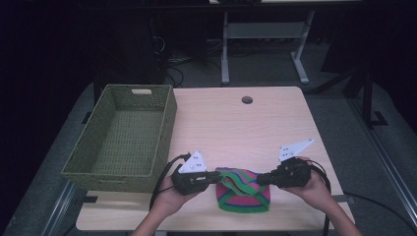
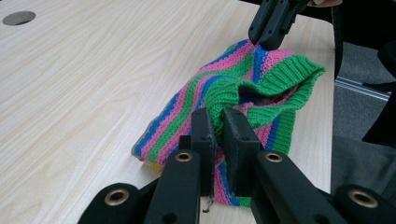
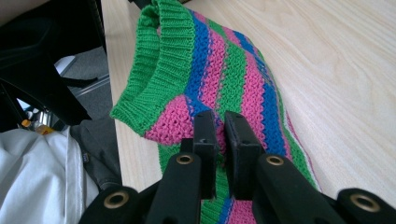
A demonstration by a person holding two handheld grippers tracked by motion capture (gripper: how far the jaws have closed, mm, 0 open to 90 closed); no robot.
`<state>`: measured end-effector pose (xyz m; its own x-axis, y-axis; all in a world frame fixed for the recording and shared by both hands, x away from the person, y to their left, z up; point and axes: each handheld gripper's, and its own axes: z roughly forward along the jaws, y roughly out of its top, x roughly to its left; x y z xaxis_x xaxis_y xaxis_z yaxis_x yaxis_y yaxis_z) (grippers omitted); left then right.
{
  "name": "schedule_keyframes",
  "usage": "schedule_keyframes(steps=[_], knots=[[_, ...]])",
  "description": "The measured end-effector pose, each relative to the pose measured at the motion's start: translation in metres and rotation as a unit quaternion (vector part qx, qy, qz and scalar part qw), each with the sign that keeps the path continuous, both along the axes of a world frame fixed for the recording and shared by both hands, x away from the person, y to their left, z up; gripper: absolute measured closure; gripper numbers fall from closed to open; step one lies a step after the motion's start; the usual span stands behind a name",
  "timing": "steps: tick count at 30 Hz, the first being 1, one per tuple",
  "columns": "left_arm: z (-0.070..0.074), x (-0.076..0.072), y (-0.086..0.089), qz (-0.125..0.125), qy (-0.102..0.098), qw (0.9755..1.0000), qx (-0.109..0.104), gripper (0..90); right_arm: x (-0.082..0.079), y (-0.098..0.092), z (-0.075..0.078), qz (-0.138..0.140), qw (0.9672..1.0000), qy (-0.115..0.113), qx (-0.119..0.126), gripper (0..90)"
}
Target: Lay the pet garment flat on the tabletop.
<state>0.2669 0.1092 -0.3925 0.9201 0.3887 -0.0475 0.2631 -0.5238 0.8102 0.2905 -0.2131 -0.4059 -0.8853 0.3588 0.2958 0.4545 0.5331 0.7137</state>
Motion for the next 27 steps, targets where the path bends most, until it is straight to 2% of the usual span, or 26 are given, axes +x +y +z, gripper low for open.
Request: schedule_keyframes(steps=[2, 4, 7, 8, 9, 12, 13, 14, 15, 16, 17, 18, 19, 20, 22, 25, 27], knots=[[-0.001, 0.003, -0.001, 0.001, 0.004, 1.0000, 0.002, 83.2, 0.001, -0.001, -0.001, -0.002, 1.0000, 0.003, 0.002, 83.0], [-0.004, 0.007, -0.003, 0.005, 0.019, 0.9998, 0.000, 82.7, 0.004, -0.001, -0.002, -0.001, 1.0000, 0.004, 0.004, 82.8], [-0.007, 0.015, -0.005, 0.017, 0.029, 0.9994, -0.001, 82.7, 0.012, -0.002, -0.001, -0.004, 0.9999, 0.008, 0.006, 82.8], [-0.008, 0.018, -0.005, 0.024, 0.031, 0.9992, -0.003, 82.8, 0.019, -0.003, 0.000, -0.007, 0.9999, 0.011, 0.011, 82.8], [-0.009, 0.022, -0.006, 0.030, 0.035, 0.9989, -0.005, 82.8, 0.019, -0.003, 0.000, -0.007, 0.9999, 0.011, 0.011, 82.8], [-0.011, 0.036, -0.007, 0.056, 0.044, 0.9972, -0.023, 82.8, 0.030, -0.005, 0.003, -0.014, 0.9996, 0.013, 0.019, 82.9], [-0.013, 0.046, -0.009, 0.082, 0.051, 0.9943, -0.044, 82.8, 0.037, -0.006, 0.004, -0.019, 0.9995, 0.011, 0.022, 82.9], [-0.015, 0.053, -0.011, 0.102, 0.057, 0.9915, -0.058, 81.5, 0.051, -0.008, 0.005, -0.042, 0.9987, 0.012, 0.025, 82.7], [-0.017, 0.064, -0.014, 0.132, 0.063, 0.9862, -0.078, 78.2, 0.061, -0.009, 0.005, -0.067, 0.9973, 0.016, 0.028, 81.1], [-0.020, 0.075, -0.016, 0.156, 0.060, 0.9817, -0.091, 70.9, 0.077, -0.011, 0.005, -0.103, 0.9938, 0.021, 0.037, 76.2], [-0.023, 0.084, -0.019, 0.175, 0.058, 0.9780, -0.099, 67.6, 0.091, -0.012, 0.004, -0.141, 0.9888, 0.026, 0.043, 70.8], [-0.025, 0.091, -0.021, 0.190, 0.061, 0.9748, -0.101, 63.2, 0.102, -0.014, 0.005, -0.172, 0.9840, 0.026, 0.039, 67.7], [-0.028, 0.096, -0.023, 0.197, 0.066, 0.9728, -0.102, 56.6, 0.109, -0.016, 0.005, -0.198, 0.9792, 0.023, 0.037, 66.1], [-0.031, 0.099, -0.024, 0.197, 0.069, 0.9729, -0.098, 52.6, 0.115, -0.021, 0.005, -0.216, 0.9749, 0.023, 0.047, 65.7], [-0.035, 0.101, -0.026, 0.199, 0.054, 0.9750, -0.081, 51.0, 0.116, -0.022, 0.004, -0.219, 0.9744, 0.022, 0.045, 65.1], [-0.039, 0.100, -0.025, 0.187, 0.055, 0.9785, -0.067, 49.5, 0.112, -0.024, 0.000, -0.205, 0.9778, 0.030, 0.033, 64.8], [-0.041, 0.098, -0.024, 0.183, 0.060, 0.9790, -0.066, 49.5, 0.107, -0.024, -0.006, -0.192, 0.9805, 0.032, 0.026, 65.0]])
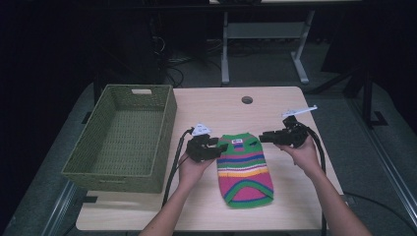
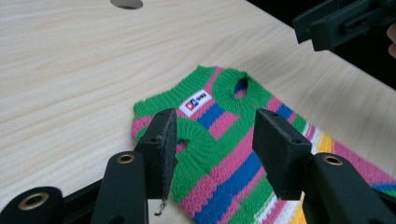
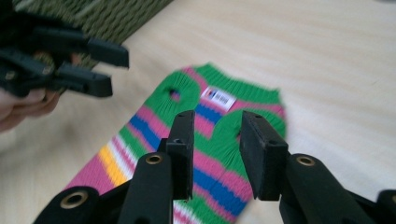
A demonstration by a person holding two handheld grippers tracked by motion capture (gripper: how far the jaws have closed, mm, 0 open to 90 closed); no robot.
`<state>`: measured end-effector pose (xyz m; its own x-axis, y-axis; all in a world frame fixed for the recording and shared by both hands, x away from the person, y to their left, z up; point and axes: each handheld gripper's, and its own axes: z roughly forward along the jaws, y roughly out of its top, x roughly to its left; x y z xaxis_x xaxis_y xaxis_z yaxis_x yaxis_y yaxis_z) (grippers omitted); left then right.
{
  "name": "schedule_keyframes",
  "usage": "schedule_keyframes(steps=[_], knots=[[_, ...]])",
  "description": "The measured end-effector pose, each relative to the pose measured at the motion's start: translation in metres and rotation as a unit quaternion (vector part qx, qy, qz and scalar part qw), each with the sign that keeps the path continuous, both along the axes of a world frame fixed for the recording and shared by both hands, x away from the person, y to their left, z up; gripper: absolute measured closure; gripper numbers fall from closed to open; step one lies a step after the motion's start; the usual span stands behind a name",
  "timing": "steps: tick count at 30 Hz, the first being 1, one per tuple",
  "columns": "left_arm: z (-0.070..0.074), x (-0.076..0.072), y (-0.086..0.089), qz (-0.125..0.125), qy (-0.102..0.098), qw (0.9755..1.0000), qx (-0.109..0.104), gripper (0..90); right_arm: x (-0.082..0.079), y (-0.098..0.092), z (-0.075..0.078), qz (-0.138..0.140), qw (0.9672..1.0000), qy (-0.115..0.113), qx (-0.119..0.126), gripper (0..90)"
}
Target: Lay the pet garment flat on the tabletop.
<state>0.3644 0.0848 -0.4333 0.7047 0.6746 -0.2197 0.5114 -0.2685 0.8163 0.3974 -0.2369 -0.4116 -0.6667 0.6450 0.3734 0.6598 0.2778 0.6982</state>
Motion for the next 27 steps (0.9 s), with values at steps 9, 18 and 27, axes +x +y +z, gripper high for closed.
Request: schedule_keyframes(steps=[9, 18, 27], knots=[[-0.007, -0.018, -0.003, -0.043, 0.006, 0.9989, 0.015, 51.7, -0.024, 0.006, -0.021, 0.053, 0.9979, 0.026, -0.029, 65.8], [-0.010, -0.032, -0.001, -0.086, 0.030, 0.9958, 0.013, 70.1, -0.043, 0.007, -0.023, 0.084, 0.9950, 0.018, -0.050, 79.9], [-0.019, -0.043, -0.012, -0.139, 0.040, 0.9866, 0.076, 90.0, -0.055, 0.012, -0.035, 0.115, 0.9889, 0.035, -0.086, 89.6]])
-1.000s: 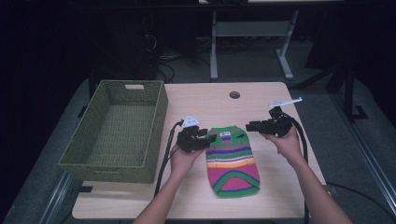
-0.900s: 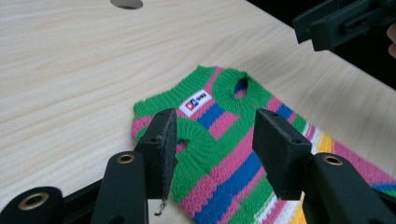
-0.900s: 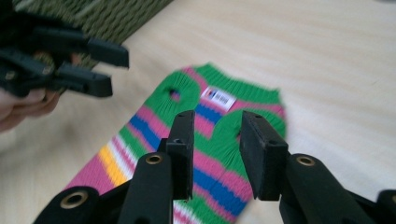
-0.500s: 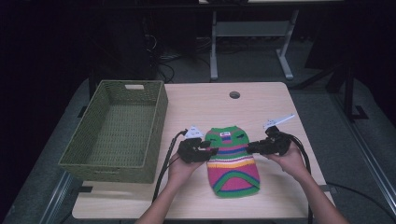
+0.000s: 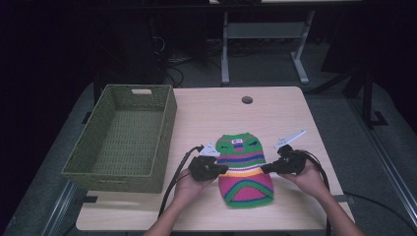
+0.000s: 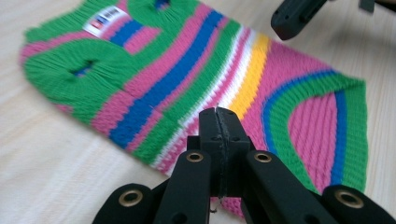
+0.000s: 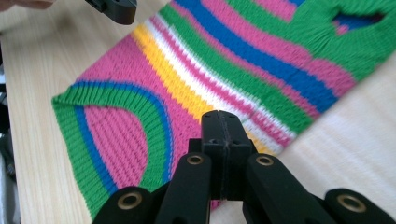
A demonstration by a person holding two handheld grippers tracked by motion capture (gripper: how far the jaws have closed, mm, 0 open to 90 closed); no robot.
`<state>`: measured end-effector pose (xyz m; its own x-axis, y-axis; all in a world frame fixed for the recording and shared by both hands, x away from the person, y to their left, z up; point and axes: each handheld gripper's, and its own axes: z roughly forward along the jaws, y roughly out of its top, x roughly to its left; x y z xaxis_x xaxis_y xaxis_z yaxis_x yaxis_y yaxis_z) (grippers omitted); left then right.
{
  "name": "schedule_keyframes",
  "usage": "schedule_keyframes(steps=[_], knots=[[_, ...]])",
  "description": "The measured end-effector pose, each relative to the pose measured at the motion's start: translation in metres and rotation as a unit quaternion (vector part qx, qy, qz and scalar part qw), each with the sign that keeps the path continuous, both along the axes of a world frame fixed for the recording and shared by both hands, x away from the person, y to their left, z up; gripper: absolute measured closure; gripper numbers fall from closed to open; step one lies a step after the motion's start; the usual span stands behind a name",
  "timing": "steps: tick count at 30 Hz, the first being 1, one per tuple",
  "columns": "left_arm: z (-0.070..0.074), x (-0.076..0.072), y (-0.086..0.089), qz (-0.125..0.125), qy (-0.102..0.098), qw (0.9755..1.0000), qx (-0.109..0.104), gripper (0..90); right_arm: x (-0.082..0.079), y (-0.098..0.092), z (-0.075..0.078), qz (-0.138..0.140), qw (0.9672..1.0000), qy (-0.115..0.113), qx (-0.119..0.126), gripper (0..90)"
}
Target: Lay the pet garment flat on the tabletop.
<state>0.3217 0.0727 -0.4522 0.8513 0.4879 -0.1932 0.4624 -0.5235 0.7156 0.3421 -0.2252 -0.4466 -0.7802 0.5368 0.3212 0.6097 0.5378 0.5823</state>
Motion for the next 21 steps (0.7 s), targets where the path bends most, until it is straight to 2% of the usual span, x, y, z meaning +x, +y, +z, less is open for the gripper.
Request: schedule_keyframes(steps=[3, 6, 8, 11, 12, 17, 21], knots=[[-0.004, -0.001, -0.006, -0.011, -0.002, 0.9997, 0.023, 90.0, 0.000, 0.003, -0.004, 0.007, 0.9998, 0.000, -0.018, 89.7], [-0.009, 0.000, -0.010, -0.010, -0.005, 0.9990, 0.044, 89.9, 0.000, 0.006, -0.007, 0.007, 0.9996, 0.003, -0.028, 89.6], [-0.011, 0.002, -0.010, -0.010, -0.004, 0.9989, 0.045, 89.9, 0.000, 0.009, -0.011, 0.010, 0.9992, 0.001, -0.039, 89.6], [-0.011, 0.006, -0.008, -0.001, -0.008, 0.9988, 0.048, 89.9, 0.000, 0.009, -0.014, 0.006, 0.9995, 0.002, -0.030, 89.6], [-0.012, 0.008, -0.008, 0.007, -0.005, 0.9991, 0.042, 89.9, 0.000, 0.009, -0.014, 0.006, 0.9996, 0.002, -0.029, 89.6], [-0.012, 0.013, -0.004, 0.018, -0.011, 0.9986, 0.048, 89.7, 0.001, 0.012, -0.015, -0.002, 0.9997, -0.004, -0.023, 89.5], [-0.013, 0.016, -0.002, 0.035, -0.009, 0.9986, 0.038, 88.5, 0.004, 0.013, -0.016, -0.009, 0.9998, -0.003, -0.015, 89.4]])
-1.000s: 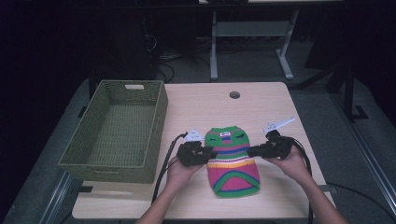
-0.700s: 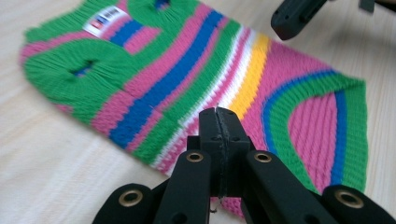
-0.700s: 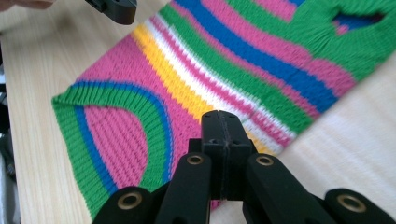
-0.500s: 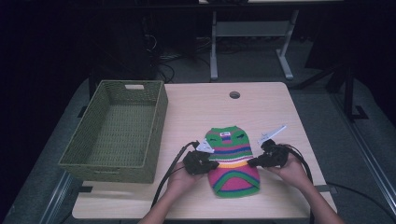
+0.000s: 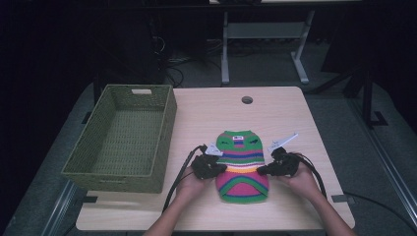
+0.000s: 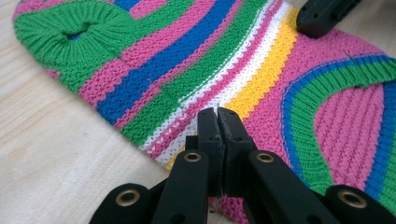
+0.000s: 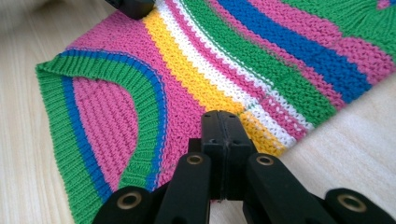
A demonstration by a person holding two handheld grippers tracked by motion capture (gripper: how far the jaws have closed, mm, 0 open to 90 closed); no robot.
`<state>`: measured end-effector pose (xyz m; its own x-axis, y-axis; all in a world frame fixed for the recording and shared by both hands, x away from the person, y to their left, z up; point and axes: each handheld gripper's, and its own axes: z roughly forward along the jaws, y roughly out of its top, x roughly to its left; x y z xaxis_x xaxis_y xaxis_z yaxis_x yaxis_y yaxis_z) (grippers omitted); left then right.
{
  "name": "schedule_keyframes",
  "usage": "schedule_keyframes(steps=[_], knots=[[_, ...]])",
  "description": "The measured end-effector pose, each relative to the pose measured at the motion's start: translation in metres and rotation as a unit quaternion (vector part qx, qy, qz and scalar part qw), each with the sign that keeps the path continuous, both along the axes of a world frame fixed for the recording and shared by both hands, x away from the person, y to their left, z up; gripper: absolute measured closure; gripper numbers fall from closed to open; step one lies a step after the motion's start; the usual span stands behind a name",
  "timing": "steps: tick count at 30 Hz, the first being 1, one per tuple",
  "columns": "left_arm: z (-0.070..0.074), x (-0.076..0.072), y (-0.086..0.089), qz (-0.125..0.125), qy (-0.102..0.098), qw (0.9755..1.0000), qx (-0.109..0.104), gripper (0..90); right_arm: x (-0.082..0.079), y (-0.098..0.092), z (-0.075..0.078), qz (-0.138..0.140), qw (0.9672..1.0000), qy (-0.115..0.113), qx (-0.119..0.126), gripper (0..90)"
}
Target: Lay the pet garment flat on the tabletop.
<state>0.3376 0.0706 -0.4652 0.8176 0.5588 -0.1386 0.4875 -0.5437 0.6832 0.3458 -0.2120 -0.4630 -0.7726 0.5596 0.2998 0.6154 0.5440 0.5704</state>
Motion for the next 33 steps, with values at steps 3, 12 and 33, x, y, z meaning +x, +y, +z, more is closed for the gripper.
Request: schedule_keyframes(steps=[3, 12, 33], knots=[[0.001, 0.001, 0.002, 0.001, -0.005, 1.0000, 0.004, 85.7, 0.000, -0.001, 0.000, -0.003, 1.0000, 0.006, 0.007, 87.5], [0.013, -0.007, 0.008, 0.000, -0.011, 0.9995, -0.029, 75.4, -0.001, -0.013, 0.007, -0.021, 0.9980, 0.003, 0.059, 71.5], [0.018, -0.023, 0.033, 0.031, -0.001, 0.9980, -0.055, 39.0, -0.010, -0.042, 0.015, -0.052, 0.9953, -0.013, 0.081, 43.5]])
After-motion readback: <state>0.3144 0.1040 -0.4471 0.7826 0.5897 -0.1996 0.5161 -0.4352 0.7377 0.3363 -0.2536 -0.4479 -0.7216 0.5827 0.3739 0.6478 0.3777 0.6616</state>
